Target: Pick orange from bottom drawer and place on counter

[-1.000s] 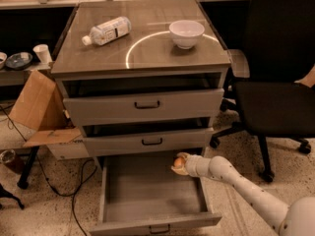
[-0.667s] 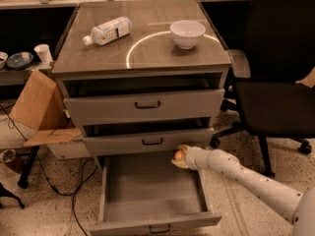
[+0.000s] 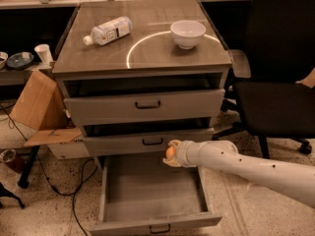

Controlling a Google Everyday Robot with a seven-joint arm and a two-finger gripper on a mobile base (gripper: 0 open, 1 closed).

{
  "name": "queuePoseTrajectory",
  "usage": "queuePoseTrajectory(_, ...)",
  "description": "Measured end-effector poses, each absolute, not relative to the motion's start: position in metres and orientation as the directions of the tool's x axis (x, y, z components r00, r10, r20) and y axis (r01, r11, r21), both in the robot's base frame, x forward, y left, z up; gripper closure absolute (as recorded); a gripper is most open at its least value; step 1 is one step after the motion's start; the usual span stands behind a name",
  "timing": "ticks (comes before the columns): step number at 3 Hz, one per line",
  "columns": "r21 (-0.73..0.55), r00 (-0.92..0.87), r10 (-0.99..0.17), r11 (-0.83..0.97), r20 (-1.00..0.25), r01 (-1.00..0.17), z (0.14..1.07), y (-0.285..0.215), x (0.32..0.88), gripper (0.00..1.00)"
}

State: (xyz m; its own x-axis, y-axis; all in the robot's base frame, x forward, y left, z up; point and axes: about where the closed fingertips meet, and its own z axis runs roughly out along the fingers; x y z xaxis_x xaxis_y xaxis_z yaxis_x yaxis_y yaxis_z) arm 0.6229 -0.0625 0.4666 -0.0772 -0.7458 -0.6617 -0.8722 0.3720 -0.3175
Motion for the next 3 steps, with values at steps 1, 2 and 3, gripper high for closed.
queuePoseTrajectory(1,-0.29,-0.063,-0.809,0.28,-0.584,-0.915,0.506,-0.039,0.573,1.0)
queuePoseTrajectory(2,-0.302,-0.036,-0.888,0.193,-0.458,-0.933,0.587,-0.029,0.555,1.0)
queuePoseTrajectory(3,-0.321,-0.004,-0.921,0.141,-0.39,-0.937,0.624,-0.02,0.552,1.0)
